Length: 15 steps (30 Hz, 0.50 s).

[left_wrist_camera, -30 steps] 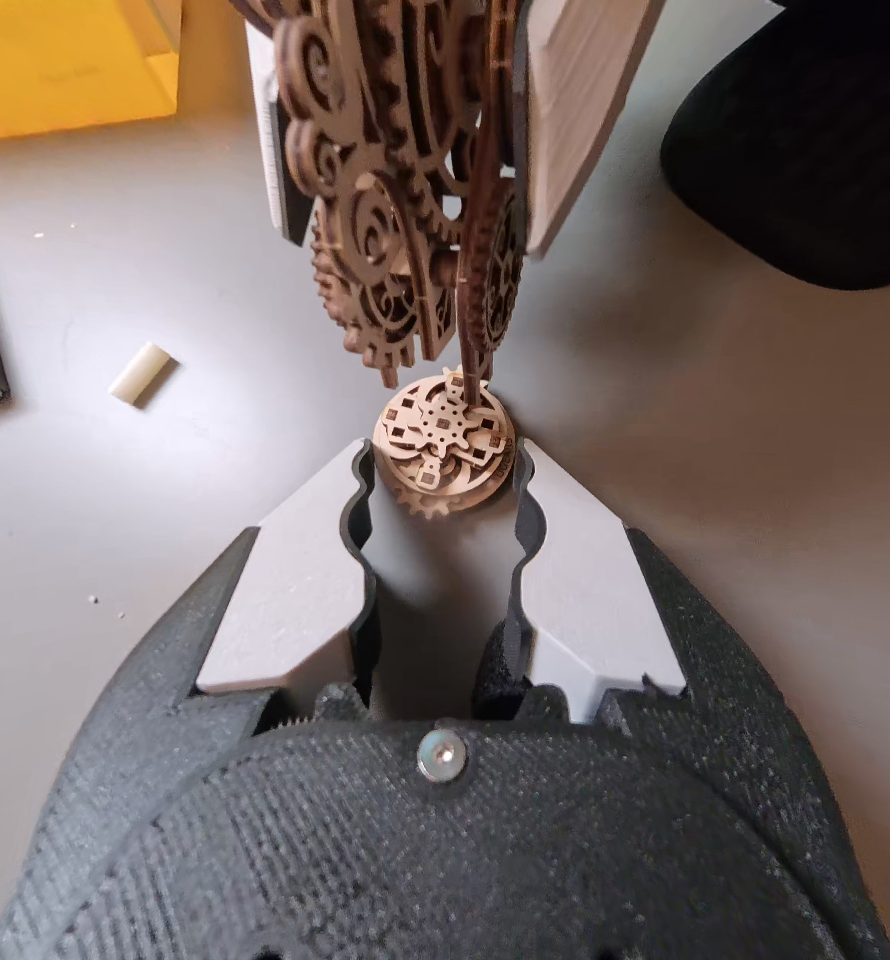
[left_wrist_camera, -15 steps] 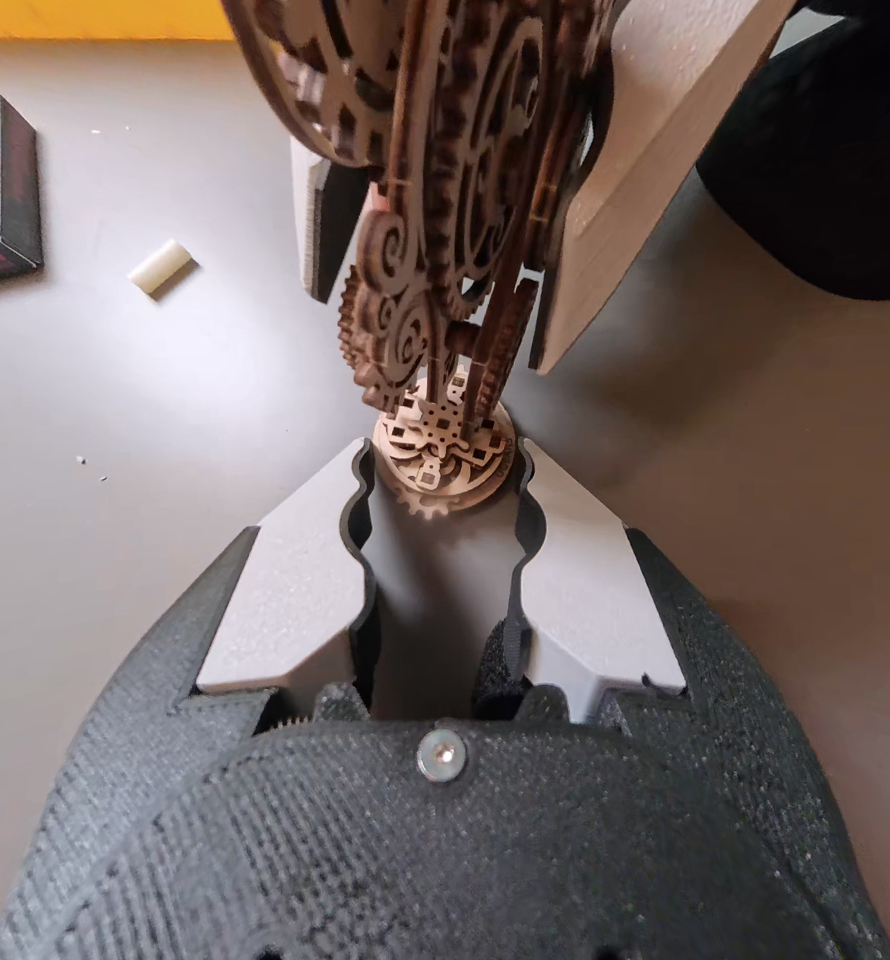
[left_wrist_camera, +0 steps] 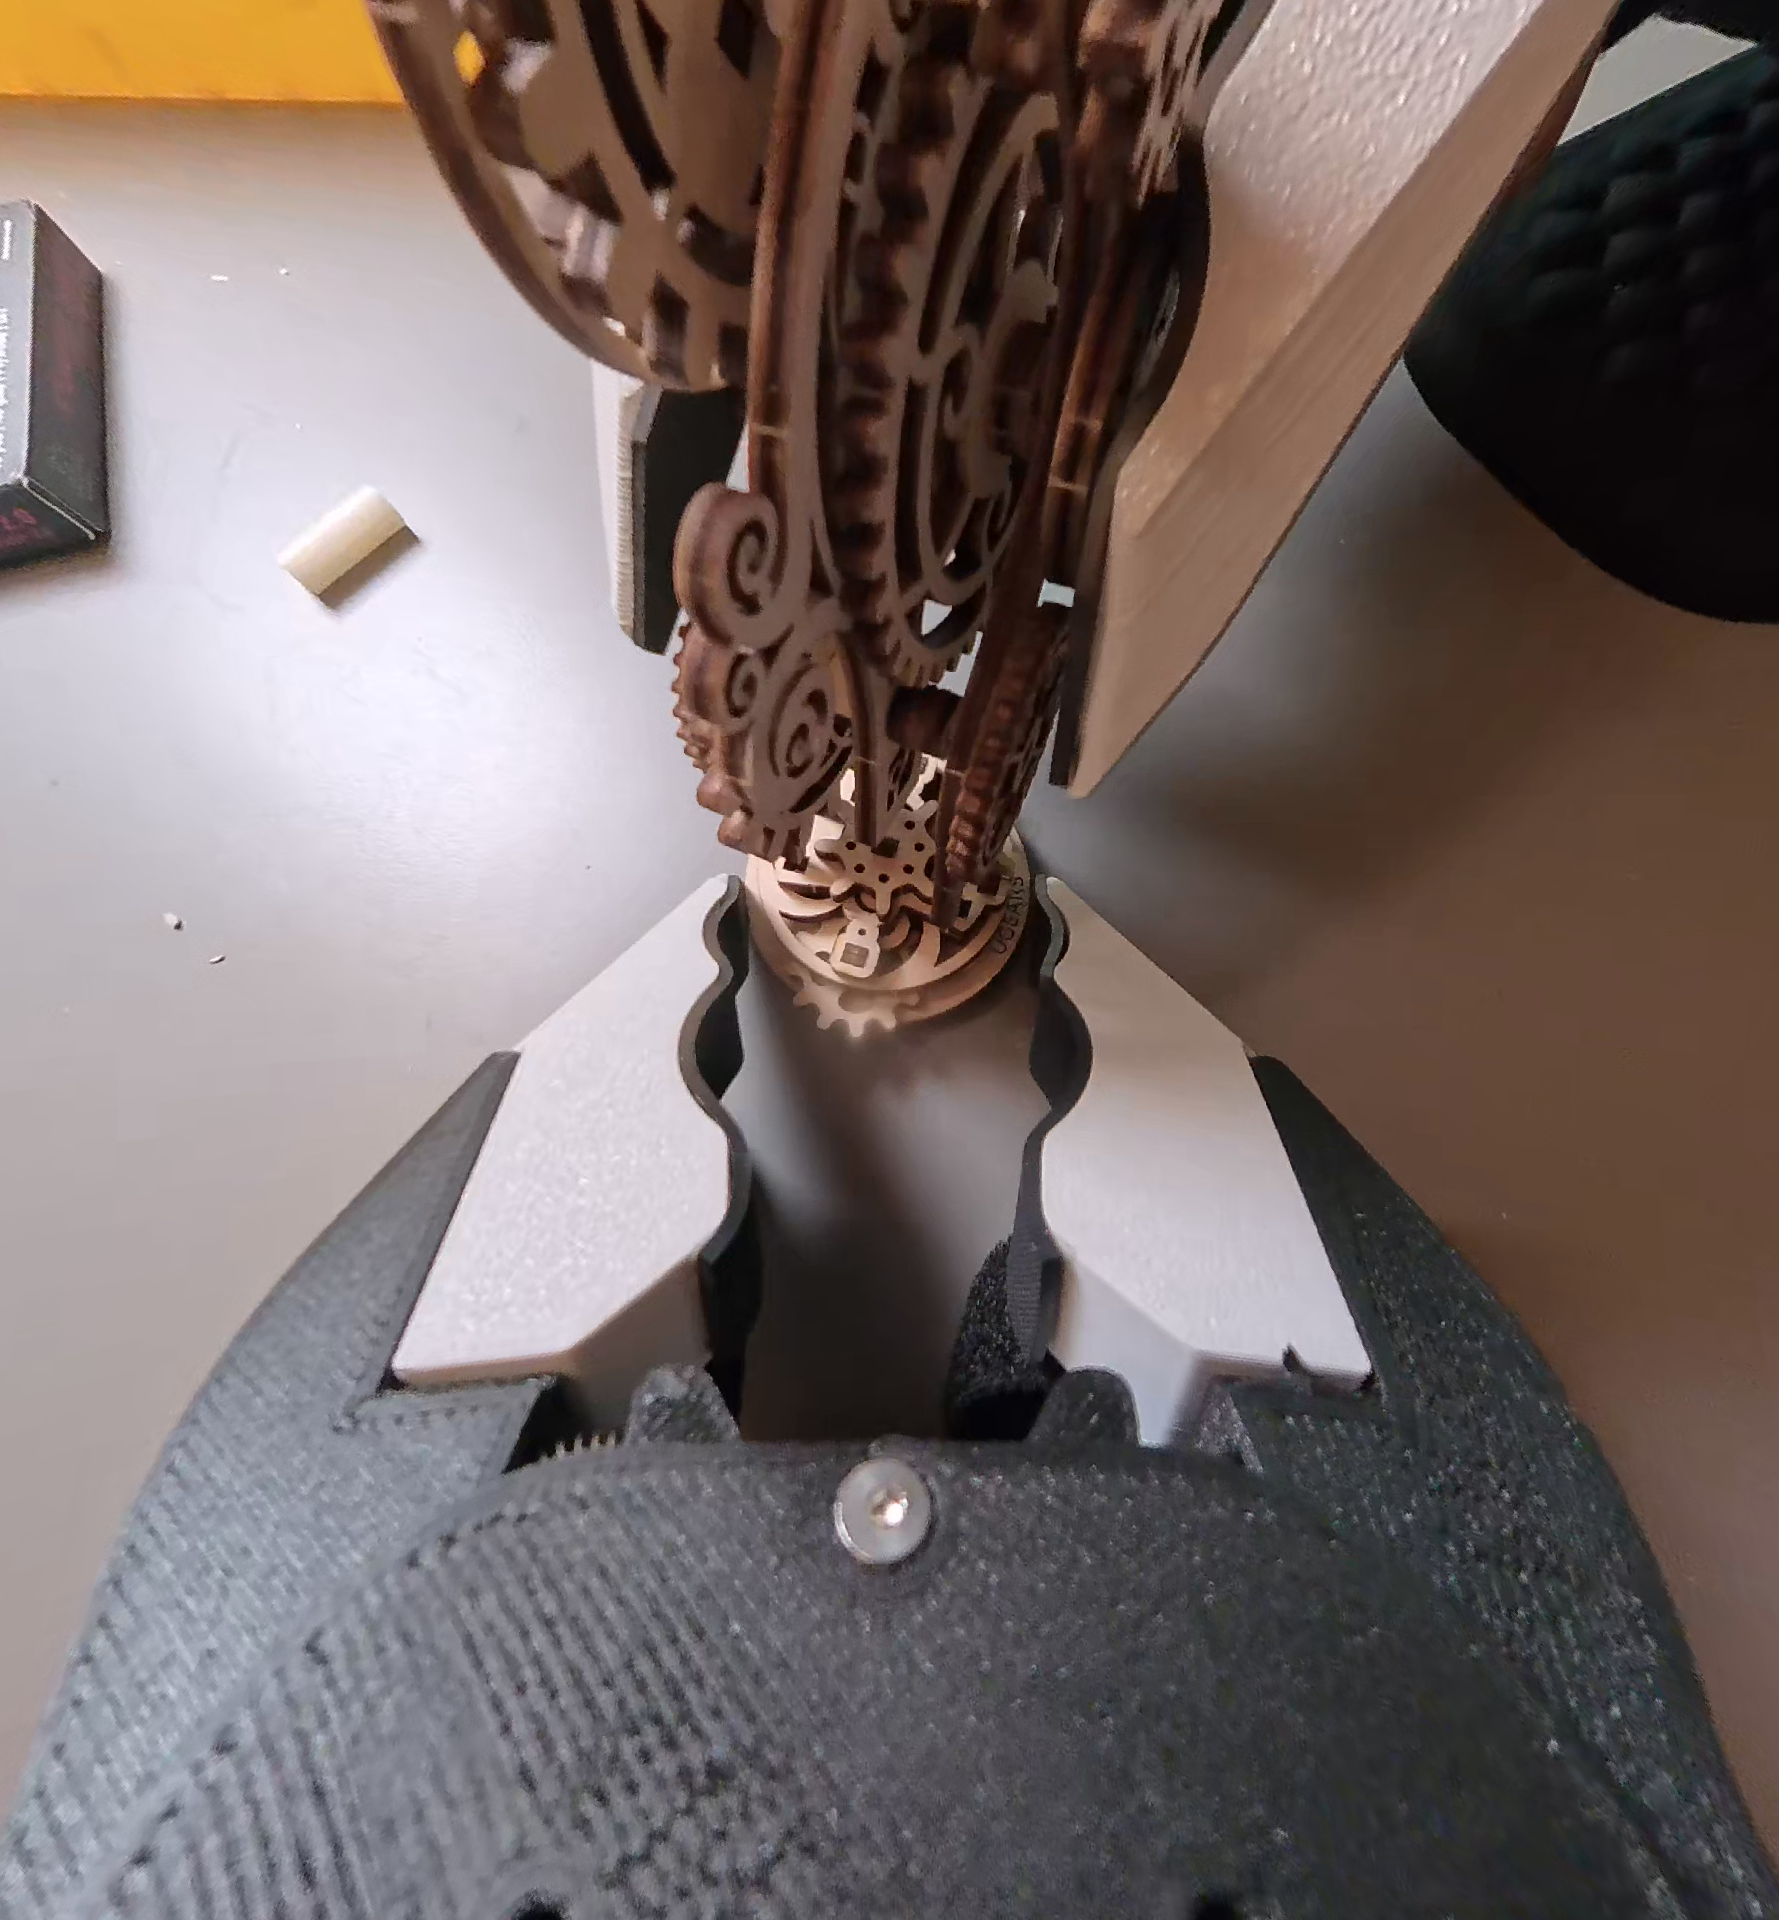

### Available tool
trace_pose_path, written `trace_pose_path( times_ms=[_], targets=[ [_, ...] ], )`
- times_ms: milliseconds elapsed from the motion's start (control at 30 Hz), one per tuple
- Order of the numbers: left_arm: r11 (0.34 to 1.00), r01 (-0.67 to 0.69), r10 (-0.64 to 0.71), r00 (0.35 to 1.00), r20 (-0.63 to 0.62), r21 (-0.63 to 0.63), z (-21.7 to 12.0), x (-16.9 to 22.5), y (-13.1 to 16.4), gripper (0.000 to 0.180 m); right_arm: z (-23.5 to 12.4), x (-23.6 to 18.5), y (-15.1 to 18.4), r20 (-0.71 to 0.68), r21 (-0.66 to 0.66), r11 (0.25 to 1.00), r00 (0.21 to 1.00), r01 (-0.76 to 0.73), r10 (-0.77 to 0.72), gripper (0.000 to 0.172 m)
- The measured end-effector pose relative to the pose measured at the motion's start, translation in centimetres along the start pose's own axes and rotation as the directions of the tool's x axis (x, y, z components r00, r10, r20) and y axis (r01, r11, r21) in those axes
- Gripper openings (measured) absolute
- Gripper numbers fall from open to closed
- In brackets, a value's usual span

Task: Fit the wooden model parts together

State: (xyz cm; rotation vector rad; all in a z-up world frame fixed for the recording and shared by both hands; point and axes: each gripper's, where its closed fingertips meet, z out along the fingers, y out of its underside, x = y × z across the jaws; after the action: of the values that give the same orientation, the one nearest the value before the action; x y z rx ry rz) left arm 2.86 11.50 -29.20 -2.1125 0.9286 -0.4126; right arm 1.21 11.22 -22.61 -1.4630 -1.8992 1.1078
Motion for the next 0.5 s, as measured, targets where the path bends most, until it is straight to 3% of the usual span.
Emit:
trace_pose_path(
  times_ms=[500],
  targets=[
    [1.0, -0.025, 0.026, 0.999, -0.032, 0.002, -0.2, 0.15, 0.17, 0.056, 0.04, 0.01, -0.09, -0.041, -0.113, 0.993, 0.999, 0.027, -0.032, 0.047]
  ],
)
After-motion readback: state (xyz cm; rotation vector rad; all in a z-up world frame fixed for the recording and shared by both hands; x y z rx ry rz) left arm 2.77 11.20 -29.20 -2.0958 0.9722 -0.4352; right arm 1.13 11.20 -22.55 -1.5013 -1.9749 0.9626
